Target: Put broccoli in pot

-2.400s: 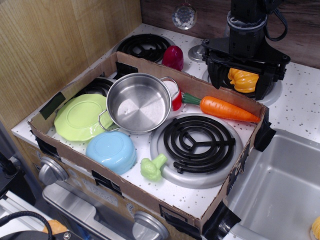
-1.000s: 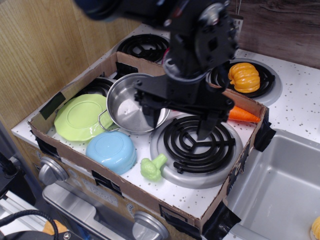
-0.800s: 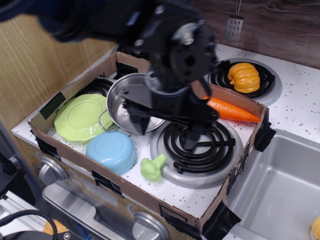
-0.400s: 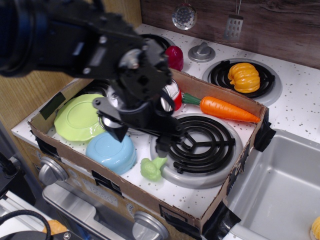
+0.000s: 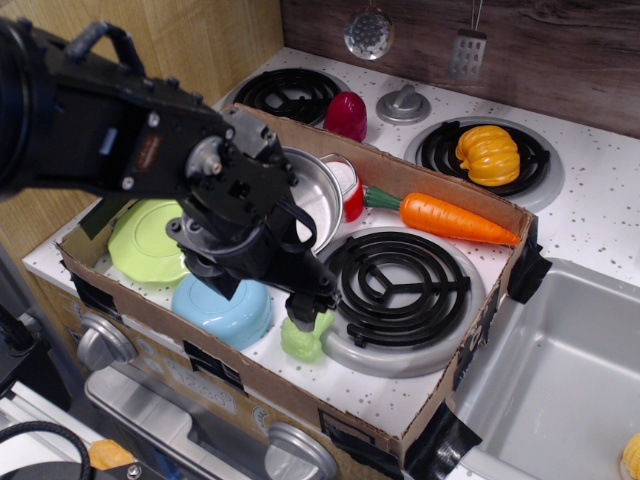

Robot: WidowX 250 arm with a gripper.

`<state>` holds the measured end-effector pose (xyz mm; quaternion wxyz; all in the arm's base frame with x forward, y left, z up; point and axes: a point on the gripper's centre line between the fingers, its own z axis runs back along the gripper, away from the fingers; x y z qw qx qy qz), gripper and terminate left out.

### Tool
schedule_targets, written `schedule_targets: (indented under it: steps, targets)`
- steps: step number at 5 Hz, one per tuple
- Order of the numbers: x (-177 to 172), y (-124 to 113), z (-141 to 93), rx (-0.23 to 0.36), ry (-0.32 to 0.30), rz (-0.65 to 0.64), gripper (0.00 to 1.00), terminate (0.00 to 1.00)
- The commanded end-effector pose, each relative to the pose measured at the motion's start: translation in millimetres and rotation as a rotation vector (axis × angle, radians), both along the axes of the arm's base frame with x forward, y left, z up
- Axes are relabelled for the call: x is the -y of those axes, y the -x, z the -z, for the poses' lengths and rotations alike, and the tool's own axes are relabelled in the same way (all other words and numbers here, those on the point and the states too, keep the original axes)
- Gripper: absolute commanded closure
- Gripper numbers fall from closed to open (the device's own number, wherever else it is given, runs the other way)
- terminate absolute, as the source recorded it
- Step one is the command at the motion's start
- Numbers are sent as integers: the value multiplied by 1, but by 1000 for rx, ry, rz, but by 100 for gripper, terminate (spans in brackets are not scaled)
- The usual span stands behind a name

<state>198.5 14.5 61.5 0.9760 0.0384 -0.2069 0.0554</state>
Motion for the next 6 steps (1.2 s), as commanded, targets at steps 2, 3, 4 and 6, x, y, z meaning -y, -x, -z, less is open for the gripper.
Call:
schedule_targets:
  steps: [2,3,4,6]
  targets:
    - [8,-11,24,2,59,10,0,0]
    - [9,-15,33,5,79,16,0,0]
    - [11,-16,40,10,95,15,0,0]
    - [15,-14,39,9,89,-2,100,0]
